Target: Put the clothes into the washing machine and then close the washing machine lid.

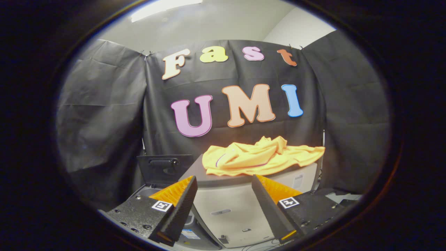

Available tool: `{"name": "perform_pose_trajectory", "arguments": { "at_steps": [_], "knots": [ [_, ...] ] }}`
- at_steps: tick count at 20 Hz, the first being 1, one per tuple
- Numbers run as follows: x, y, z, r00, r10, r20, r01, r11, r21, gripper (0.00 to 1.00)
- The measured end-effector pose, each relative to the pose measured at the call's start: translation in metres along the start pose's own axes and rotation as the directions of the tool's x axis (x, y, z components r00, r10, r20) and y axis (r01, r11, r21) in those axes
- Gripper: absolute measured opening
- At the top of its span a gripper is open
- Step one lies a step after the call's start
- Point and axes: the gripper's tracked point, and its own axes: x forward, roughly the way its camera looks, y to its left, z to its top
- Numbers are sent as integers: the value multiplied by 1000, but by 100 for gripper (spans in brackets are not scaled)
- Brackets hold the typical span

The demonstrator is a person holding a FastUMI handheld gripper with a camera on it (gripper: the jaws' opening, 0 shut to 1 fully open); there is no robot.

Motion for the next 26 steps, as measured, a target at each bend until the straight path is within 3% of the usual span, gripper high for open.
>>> {"name": "perform_pose_trajectory", "arguments": {
  "at_steps": [6,10,12,15,18,20,22,23,24,26],
  "knots": [
    [81,-1,21,995,-5,-95,-2,997,-78,95],
    [134,-9,17,980,-55,-191,28,989,-144,96],
    [160,-12,3,956,-71,-285,24,986,-167,96],
    [182,-38,-23,889,-174,-424,87,972,-216,97],
    [198,-64,-31,837,-254,-486,117,949,-293,97],
    [197,-76,-42,801,-249,-545,128,960,-251,97],
    [199,-74,-51,786,-212,-580,195,976,-92,98],
    [204,-74,-44,814,-212,-540,193,977,-92,98],
    [198,-72,-46,790,-212,-576,172,977,-124,98],
    [201,-71,-49,796,-217,-565,162,976,-147,98]
  ]
}}
